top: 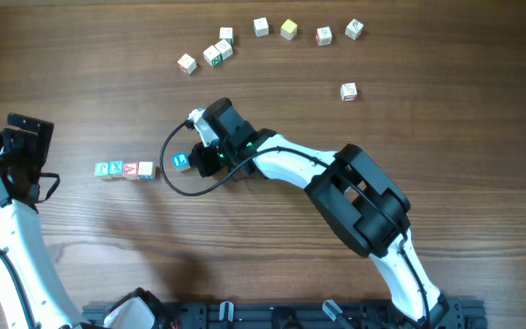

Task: Form a horizontal line

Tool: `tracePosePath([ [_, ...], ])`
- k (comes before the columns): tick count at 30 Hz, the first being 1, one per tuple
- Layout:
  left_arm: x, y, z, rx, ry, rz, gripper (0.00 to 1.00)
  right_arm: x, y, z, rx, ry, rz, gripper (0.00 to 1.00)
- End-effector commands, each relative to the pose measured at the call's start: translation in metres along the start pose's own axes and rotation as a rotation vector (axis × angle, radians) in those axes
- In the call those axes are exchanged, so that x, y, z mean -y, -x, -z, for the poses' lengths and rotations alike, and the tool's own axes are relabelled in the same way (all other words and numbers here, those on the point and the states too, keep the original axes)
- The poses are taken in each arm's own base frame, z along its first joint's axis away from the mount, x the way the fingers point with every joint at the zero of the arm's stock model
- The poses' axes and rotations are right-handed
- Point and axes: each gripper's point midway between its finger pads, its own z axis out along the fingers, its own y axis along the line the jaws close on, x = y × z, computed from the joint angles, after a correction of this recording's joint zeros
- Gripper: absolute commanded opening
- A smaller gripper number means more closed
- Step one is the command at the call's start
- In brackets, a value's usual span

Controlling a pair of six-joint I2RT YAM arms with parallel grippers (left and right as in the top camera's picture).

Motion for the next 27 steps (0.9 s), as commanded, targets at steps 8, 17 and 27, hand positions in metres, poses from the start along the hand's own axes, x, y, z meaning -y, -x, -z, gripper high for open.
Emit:
tracePosePath([
  [8,0.005,0.005,0.004,0.010,-0.016,0.010,1.00,-0.013,-0.004,0.000,-0.024,0.067,-0.009,0.05],
  [17,0.005,0.005,0.004,0.010,-0.016,0.010,1.00,0.007,0.011,0.000,0.049,-0.054,0.006,0.04],
  [27,0.005,0.005,0.004,0.010,-0.016,0.010,1.00,-0.009,0.012,0.000,0.041,0.035,0.017,0.04],
])
